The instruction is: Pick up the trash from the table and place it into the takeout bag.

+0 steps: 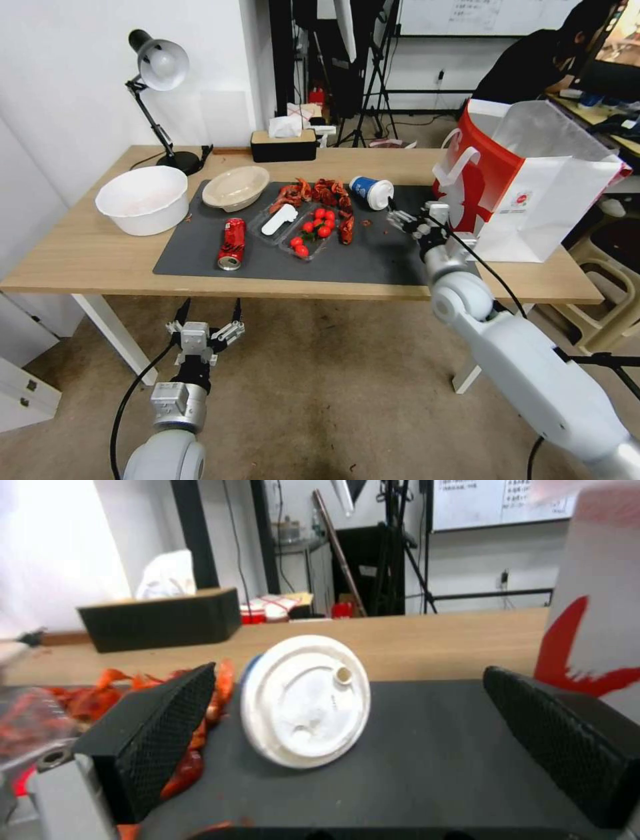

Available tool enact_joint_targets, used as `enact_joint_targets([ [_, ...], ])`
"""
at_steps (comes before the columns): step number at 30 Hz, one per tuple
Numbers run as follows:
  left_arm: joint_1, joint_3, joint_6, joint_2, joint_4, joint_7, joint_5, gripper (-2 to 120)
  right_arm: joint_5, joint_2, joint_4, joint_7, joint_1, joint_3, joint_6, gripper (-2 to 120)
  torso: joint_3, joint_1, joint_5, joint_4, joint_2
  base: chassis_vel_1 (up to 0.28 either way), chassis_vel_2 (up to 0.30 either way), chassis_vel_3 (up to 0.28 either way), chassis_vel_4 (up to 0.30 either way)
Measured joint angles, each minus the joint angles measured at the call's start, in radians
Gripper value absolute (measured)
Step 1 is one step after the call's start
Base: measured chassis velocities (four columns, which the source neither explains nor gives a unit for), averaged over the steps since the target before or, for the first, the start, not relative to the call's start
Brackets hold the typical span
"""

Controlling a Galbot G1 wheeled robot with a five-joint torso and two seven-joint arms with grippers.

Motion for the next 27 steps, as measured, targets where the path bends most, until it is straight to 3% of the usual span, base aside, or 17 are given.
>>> enact_joint_targets([
  [6,0.001,-0.002,-0.004,-0.003,0.003,-0.002,0.000,100,0.037,0.030,-0.150,-0.039,0.138,-0.095,0.022,100,0.000,0.000,0.0001,0.0000,0.000,0.000,0.000,0.000,0.000],
  [27,-0.012,-0.004,-0.010,0.004,0.018,-0.020,-0.002,100,0.078,0.103,-0.318,-0.074,0.253,-0.180,0.032,100,0.000,0.000,0.0001,0.0000,0.000,0.000,0.000,0.000,0.000],
])
